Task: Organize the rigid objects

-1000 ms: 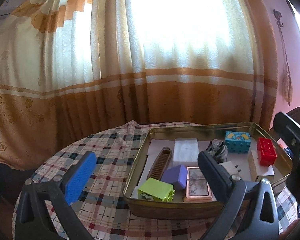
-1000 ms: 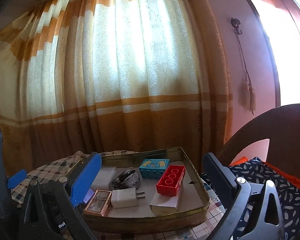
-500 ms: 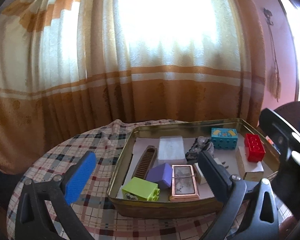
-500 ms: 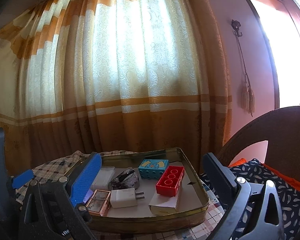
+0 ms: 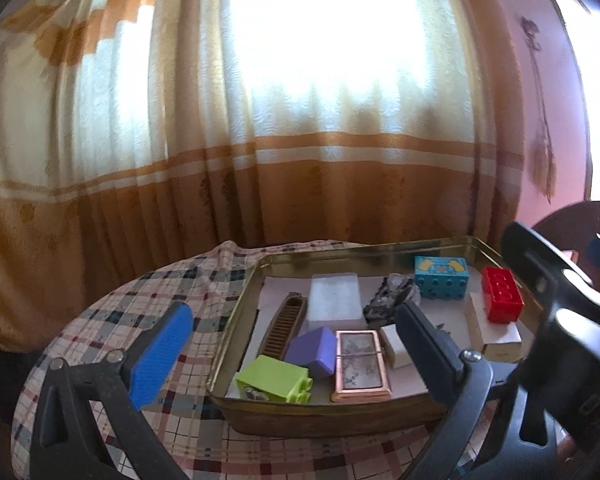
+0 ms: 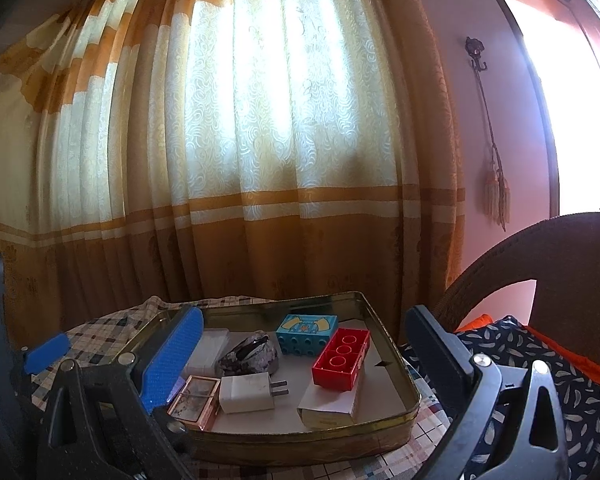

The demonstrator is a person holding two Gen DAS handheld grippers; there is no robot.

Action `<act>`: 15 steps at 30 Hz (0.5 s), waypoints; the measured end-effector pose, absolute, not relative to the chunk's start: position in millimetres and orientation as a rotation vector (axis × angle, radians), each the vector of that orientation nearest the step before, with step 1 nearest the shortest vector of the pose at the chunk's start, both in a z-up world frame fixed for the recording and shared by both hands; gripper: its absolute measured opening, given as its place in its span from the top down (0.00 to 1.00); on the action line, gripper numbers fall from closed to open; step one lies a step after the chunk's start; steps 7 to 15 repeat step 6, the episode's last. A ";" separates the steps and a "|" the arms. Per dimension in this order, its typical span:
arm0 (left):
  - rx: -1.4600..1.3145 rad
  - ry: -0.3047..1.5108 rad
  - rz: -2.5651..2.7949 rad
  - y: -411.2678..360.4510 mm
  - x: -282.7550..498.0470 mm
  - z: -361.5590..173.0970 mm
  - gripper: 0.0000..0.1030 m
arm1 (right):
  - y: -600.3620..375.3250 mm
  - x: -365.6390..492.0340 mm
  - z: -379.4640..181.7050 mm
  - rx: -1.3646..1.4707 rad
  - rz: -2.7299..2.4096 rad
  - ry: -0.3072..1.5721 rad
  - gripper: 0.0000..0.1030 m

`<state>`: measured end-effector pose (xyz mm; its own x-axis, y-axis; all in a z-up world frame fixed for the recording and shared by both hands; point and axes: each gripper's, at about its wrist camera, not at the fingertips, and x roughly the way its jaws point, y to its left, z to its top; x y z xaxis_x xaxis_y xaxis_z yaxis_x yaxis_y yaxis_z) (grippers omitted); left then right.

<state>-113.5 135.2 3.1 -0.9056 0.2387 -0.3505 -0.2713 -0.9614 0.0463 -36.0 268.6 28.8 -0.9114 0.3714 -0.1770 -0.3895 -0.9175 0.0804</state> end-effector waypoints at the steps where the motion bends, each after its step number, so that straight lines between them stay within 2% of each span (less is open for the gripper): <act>1: -0.509 0.130 2.835 134.4 -114.3 2.8 0.00 | 268.2 -36.1 28.8 -0.223 2.736 0.158 0.00; 15: -0.497 0.164 2.820 136.3 -114.3 1.7 0.00 | 266.9 -37.1 28.5 -0.228 2.736 0.146 0.00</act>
